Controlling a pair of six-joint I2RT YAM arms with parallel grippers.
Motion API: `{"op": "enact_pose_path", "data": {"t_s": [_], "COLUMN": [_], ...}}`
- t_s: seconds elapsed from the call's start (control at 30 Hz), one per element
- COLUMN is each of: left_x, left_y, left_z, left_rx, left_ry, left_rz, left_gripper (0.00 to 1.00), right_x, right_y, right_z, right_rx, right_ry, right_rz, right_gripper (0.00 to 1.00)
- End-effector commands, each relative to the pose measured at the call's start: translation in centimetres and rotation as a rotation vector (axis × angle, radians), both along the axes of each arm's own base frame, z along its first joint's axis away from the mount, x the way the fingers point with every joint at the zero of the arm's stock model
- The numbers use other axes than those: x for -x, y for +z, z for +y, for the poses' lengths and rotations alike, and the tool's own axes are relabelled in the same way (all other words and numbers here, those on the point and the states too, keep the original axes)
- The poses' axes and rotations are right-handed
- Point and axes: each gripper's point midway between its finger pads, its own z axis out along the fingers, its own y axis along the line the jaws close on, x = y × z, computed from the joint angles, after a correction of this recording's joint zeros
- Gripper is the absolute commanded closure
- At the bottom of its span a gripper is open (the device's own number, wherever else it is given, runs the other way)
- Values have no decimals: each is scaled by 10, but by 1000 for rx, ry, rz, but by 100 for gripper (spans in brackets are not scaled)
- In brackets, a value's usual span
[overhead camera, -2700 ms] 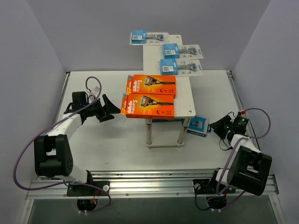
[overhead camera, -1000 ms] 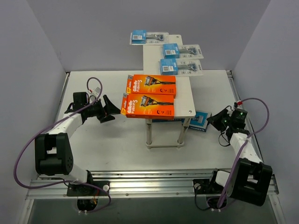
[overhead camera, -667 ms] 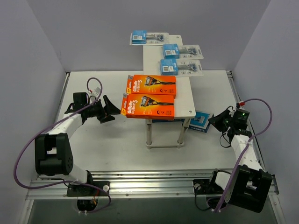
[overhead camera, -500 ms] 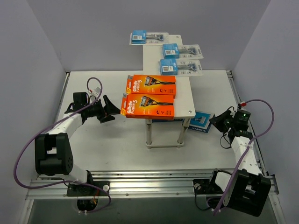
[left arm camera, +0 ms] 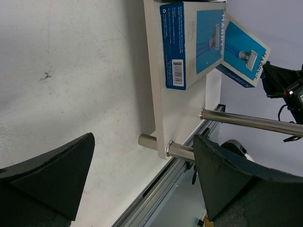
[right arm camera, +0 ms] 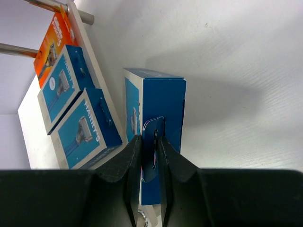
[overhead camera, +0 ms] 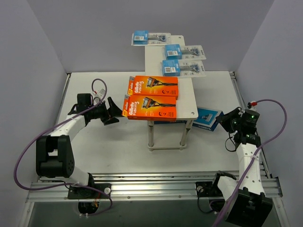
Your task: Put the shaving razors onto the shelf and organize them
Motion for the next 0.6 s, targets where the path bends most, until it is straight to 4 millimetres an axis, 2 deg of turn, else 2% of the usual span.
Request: {"op": "enact_pose_path", "data": {"t_s": [0.0,0.23,0.57], "left_x": [-2,-1,0], "left_y": [18,20,21], "left_z": [-2,-3,-4], "left_rx": [15,21,30], "left_ry": [-23,-30,-35], "left_rz": [-60,-62,-59], "left_gripper": [6,6,6], "right_x": [-5,-1,2], "right_y": [46,73,101], "right_z": [-1,-1,-6], "right_rx": [7,21,65], "right_ry": [-12,-20,-42], "right_rz": [-105,-153,-192], "right_gripper": [100,100,100]}}
